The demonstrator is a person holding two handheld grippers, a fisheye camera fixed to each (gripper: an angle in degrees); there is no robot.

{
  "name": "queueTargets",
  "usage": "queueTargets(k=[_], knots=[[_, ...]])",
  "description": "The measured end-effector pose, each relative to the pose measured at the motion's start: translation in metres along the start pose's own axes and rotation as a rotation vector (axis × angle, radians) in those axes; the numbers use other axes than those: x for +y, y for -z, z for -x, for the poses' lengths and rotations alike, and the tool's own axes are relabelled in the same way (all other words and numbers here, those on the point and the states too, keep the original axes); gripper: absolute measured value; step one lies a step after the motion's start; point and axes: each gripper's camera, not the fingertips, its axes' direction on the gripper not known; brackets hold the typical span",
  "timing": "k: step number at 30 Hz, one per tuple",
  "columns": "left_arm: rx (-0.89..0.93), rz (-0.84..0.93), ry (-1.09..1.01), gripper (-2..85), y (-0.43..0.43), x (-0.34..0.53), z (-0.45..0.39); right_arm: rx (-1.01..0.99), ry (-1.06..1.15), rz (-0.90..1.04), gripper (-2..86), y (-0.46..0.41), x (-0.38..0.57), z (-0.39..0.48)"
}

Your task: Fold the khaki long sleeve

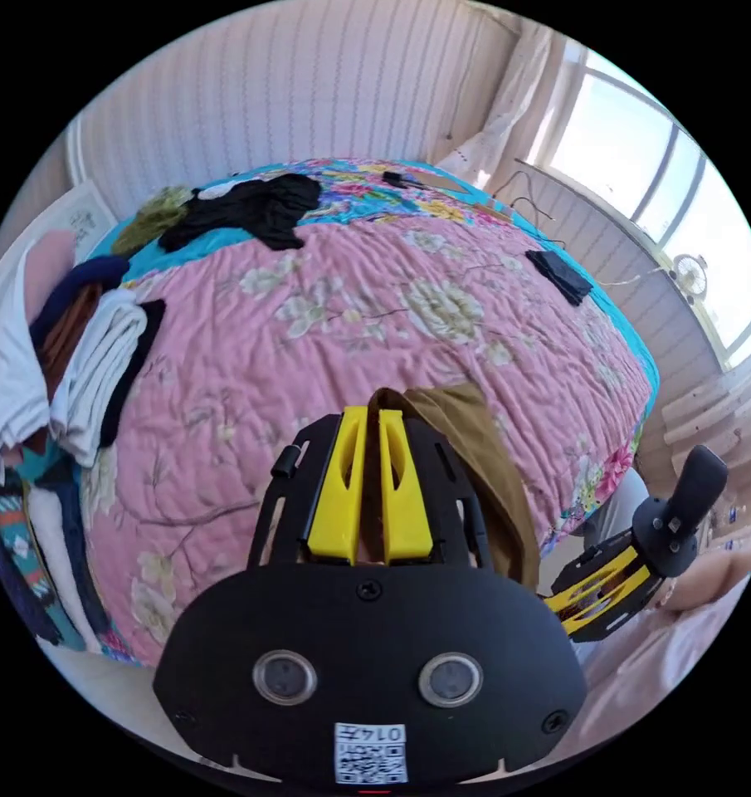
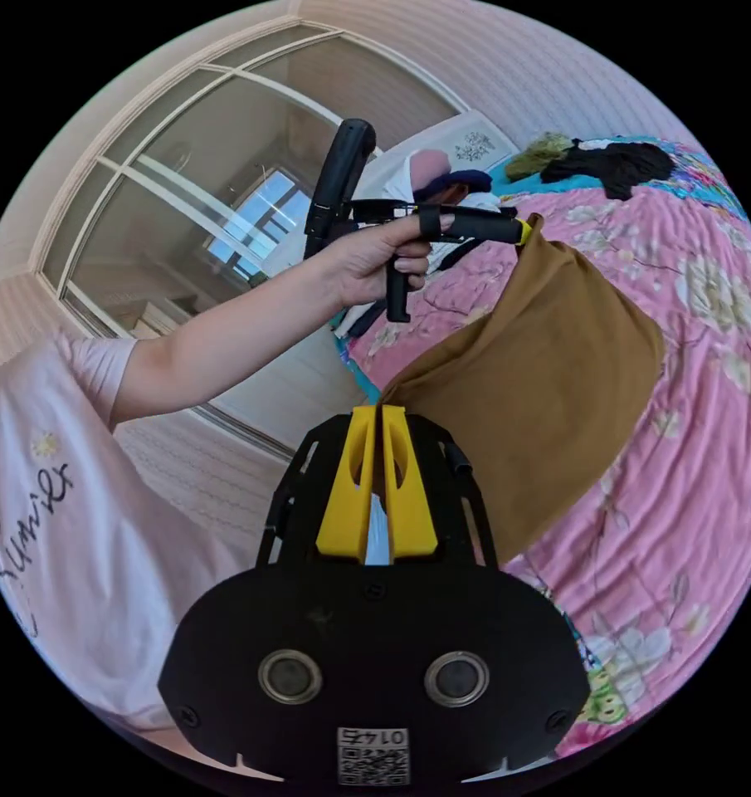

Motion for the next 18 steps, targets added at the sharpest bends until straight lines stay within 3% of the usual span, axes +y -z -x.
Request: queueTargets(k=[3, 8, 18], knots=[[0.045, 0.007, 0.113, 0.9, 0.005, 0.05, 0.036, -0.004, -0.007, 0.172, 6.8, -0.046, -0.025, 0.01], [0.129, 0.038, 0.096, 1.9, 0.02, 0.128, 0.029, 0.049, 0.103, 0.221, 7.2, -0.053, -0.035, 0.038], [0.084, 0.001, 0.141, 11.4, 0.021, 0.177, 0.0, 0.551, 0.147, 0.253, 11.8, -0.065, -0.171, 0.014]])
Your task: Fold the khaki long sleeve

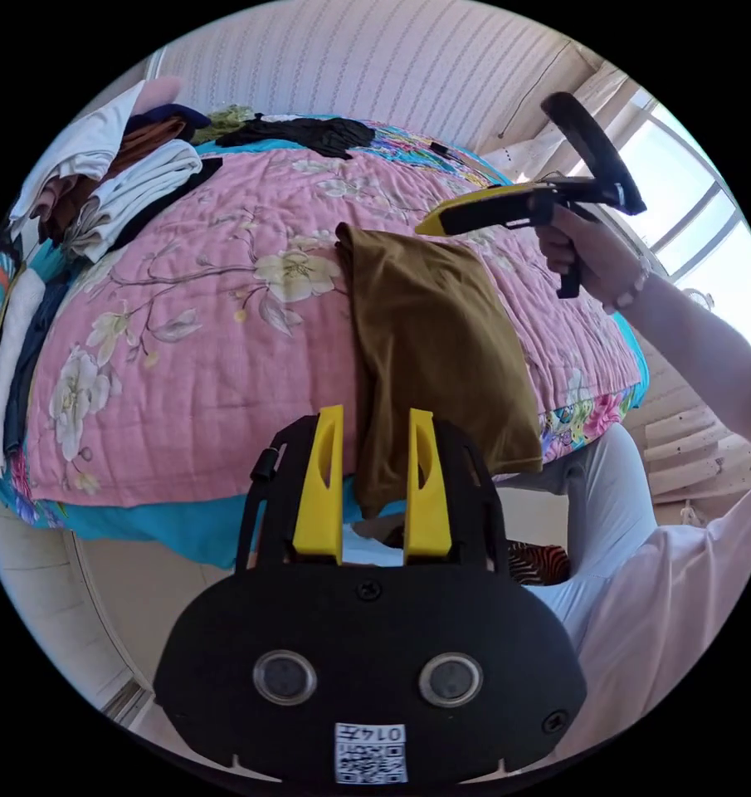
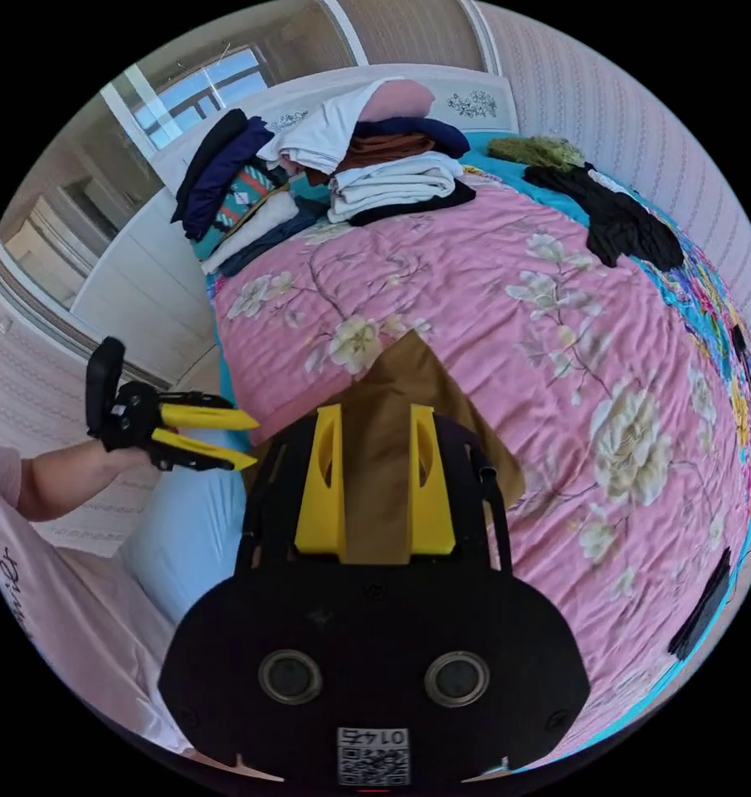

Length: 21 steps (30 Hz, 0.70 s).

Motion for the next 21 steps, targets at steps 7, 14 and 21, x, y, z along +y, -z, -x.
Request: queueTargets(k=[7, 14, 21], knots=[[-0.098, 0.044, -0.005, 9.7, -0.009, 0.012, -0.014, 0.058, 0.004, 0.235, 9.8, -0.07, -0.046, 0.009], [0.003, -0.051, -0.008, -0.8, 0.031, 0.039, -0.016, 0.056, 0.009, 0.207, 3.3, -0.042, -0.042, 0.036], [0.031, -0.251, -0.08, -1.0, 0.126, 0.087, -0.029, -0.082, 0.071, -0.087, 2.1, 0.079, -0.026, 0.068]])
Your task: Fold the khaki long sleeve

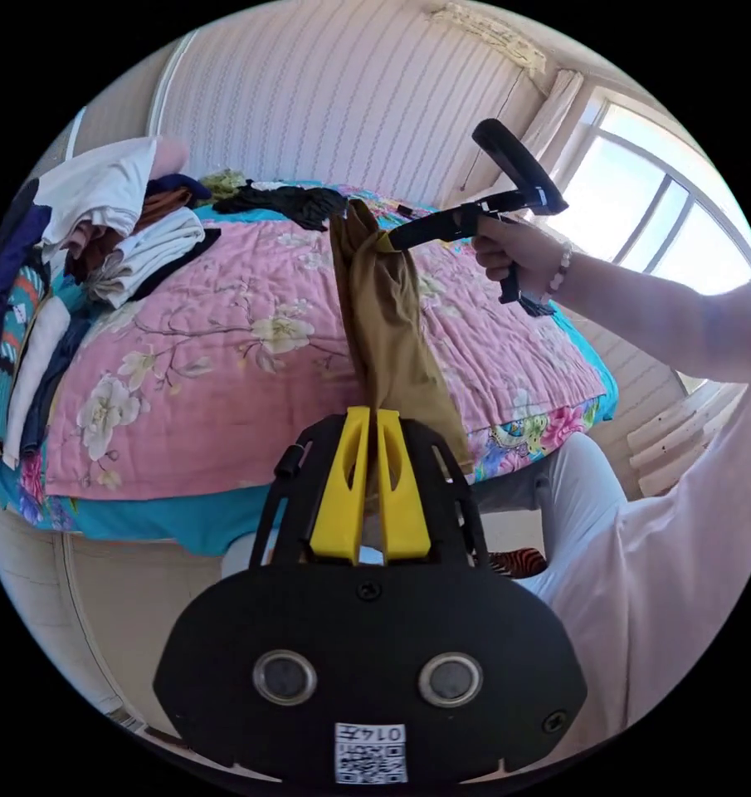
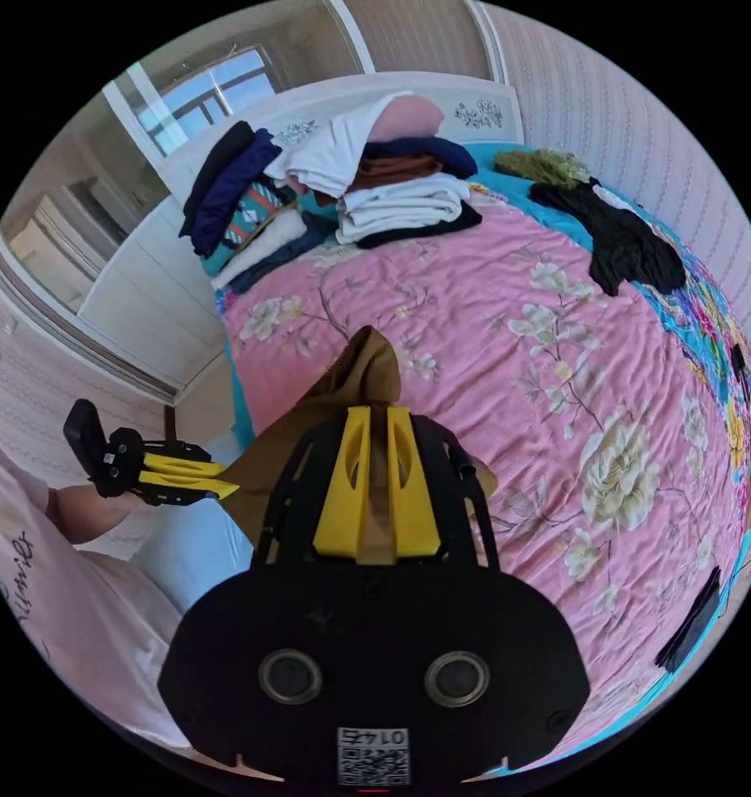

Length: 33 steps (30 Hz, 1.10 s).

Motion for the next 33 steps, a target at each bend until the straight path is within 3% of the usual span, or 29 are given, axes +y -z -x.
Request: queueTargets(k=[6, 12, 15, 17, 20, 24, 27, 33], knots=[[-0.135, -0.26, 0.036, -1.0, 0.097, 0.007, 0.02, 0.039, 0.221, -0.176, 2.0, 0.076, -0.027, 0.061], [-0.431, -0.451, -0.026, -0.7, 0.178, -0.083, 0.103, 0.129, 0.357, -0.311, 2.6, 0.115, -0.137, 0.083], [-0.588, -0.531, 0.109, 0.6, 0.214, -0.158, 0.174, 0.194, 0.29, -0.334, 4.0, 0.124, -0.252, 0.071], [-0.721, -0.49, 0.24, 2.4, 0.222, -0.185, 0.215, 0.232, 0.184, -0.32, 6.3, 0.122, -0.313, 0.057], [-0.734, -0.46, 0.188, 3.6, 0.215, -0.169, 0.217, 0.334, -0.019, -0.138, 9.7, 0.093, -0.349, 0.032], [-0.715, -0.478, 0.045, 3.4, 0.187, -0.104, 0.177, 0.25, 0.086, -0.136, 9.8, 0.055, -0.284, 0.021], [-0.58, -0.449, 0.036, 2.8, 0.163, -0.032, 0.135, 0.207, 0.136, -0.063, 8.6, 0.028, -0.181, 0.002], [-0.305, -0.301, 0.181, 2.2, 0.113, 0.095, 0.047, 0.146, -0.084, 0.168, 7.0, 0.028, 0.083, -0.041]])
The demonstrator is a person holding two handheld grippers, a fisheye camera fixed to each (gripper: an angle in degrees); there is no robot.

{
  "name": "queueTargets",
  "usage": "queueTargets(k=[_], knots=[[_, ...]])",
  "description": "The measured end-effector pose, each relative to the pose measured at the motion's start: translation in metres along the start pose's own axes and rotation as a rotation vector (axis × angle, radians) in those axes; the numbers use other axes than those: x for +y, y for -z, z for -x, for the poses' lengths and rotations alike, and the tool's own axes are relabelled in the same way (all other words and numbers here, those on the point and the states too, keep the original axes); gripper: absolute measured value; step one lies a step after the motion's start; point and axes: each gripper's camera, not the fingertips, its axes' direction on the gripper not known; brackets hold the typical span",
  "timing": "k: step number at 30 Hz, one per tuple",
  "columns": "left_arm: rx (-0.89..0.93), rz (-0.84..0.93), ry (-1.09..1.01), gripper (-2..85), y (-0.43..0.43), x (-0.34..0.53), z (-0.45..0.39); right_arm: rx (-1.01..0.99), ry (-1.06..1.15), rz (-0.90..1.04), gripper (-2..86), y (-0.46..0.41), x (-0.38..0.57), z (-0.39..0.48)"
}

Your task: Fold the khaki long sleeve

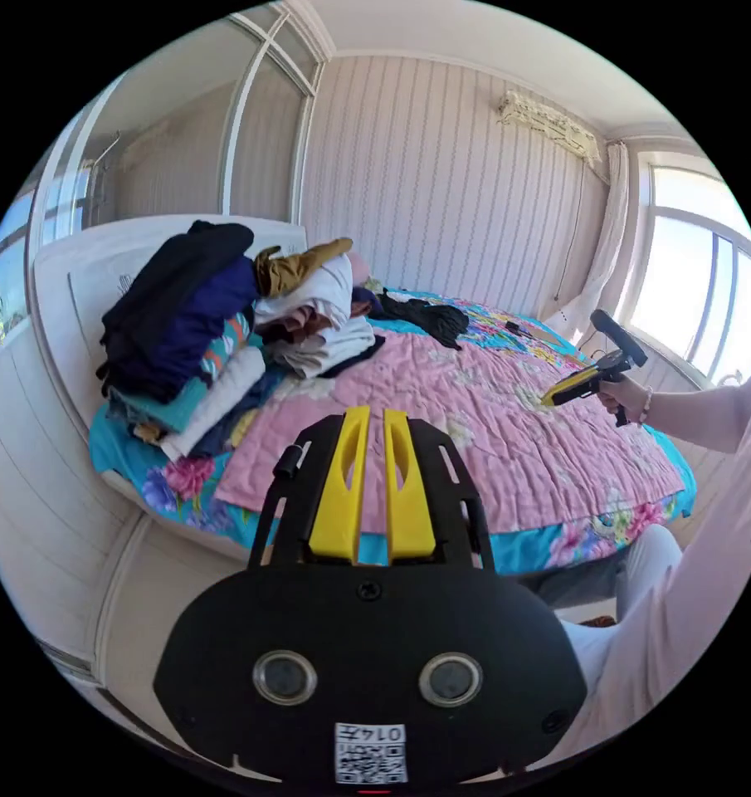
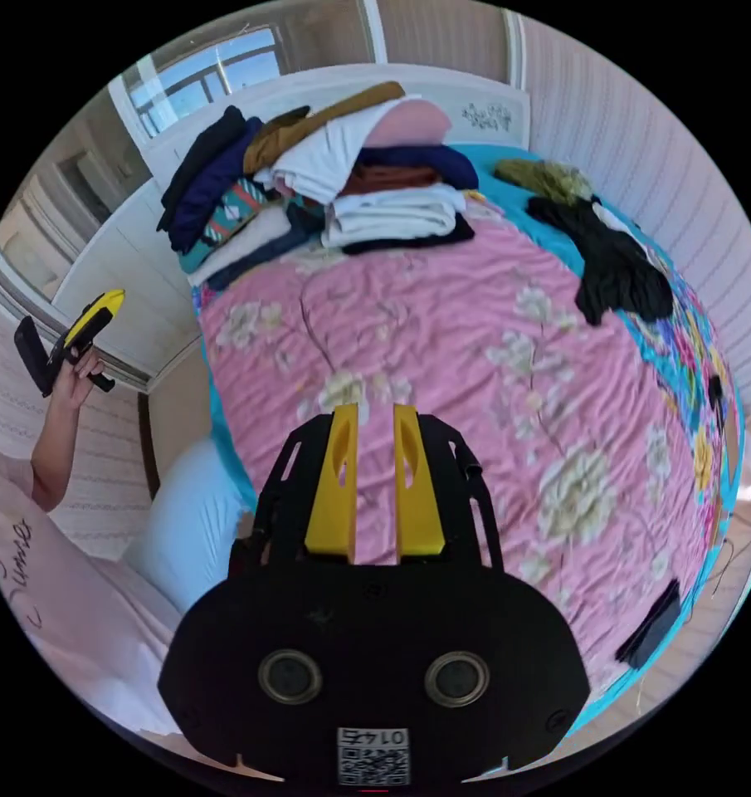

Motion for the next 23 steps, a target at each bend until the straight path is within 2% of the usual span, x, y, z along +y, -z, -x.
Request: queueTargets(k=[4, 8, 10, 16, 23], knots=[[0.131, 0.088, -0.067, 2.5, 0.008, 0.04, -0.069, 0.046, -0.318, 0.05, 7.2, 0.022, 0.178, -0.021], [0.272, -0.007, -0.248, 4.1, 0.013, 0.031, -0.137, 0.109, -0.577, -0.005, 8.2, 0.045, 0.302, -0.025], [0.311, -0.035, -0.332, 5.0, 0.014, 0.023, -0.166, 0.098, -0.716, -0.119, 9.0, 0.058, 0.366, -0.024], [0.403, -0.106, -0.482, 8.7, 0.024, 0.019, -0.253, 0.15, -0.814, -0.383, 11.0, 0.073, 0.467, -0.006], [0.474, -0.018, -0.578, 18.7, 0.008, 0.054, -0.335, 0.141, -0.835, -0.524, 16.8, 0.062, 0.535, 0.006]])
